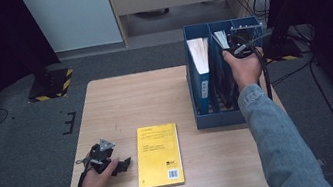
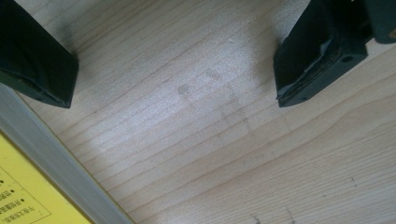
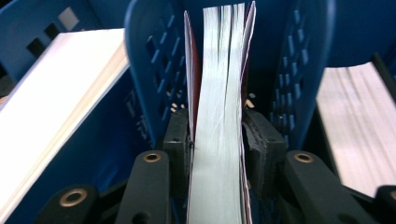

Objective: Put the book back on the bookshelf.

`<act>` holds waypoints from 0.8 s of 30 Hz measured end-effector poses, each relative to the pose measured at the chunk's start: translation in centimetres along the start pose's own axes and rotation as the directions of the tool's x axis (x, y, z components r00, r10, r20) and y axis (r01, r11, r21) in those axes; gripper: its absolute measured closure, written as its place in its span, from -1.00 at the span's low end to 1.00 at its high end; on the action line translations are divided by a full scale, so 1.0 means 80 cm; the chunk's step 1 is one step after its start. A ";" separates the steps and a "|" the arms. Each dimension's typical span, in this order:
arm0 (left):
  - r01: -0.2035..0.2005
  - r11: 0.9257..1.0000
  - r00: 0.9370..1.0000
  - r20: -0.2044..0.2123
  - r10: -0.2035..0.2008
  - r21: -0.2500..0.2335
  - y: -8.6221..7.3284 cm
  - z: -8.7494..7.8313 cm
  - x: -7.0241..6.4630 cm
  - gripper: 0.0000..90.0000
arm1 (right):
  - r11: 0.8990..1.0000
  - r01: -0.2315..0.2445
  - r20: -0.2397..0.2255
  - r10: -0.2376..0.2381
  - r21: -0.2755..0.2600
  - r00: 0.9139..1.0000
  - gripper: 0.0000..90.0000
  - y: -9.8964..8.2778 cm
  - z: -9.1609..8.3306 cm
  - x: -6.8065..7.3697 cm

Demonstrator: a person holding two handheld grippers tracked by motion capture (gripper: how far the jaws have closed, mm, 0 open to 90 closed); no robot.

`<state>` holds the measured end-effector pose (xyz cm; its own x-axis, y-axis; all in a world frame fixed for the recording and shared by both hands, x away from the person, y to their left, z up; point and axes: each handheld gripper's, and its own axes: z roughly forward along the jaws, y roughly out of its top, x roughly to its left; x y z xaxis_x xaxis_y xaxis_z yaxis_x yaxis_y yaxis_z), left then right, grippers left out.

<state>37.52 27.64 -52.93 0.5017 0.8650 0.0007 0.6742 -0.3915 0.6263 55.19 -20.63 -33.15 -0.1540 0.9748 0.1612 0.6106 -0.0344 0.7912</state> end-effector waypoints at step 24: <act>-0.001 1.000 1.000 0.001 0.001 -0.002 0.000 0.001 -0.001 -1.00 | 0.999 0.031 -0.104 -0.027 0.041 0.994 0.24 -0.004 -0.009 0.021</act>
<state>37.53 27.58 -52.95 0.5029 0.8644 0.0006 0.6724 -0.3917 0.6281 54.19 -19.18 -32.67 -0.2501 0.9474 0.1999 0.6365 0.0053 0.7713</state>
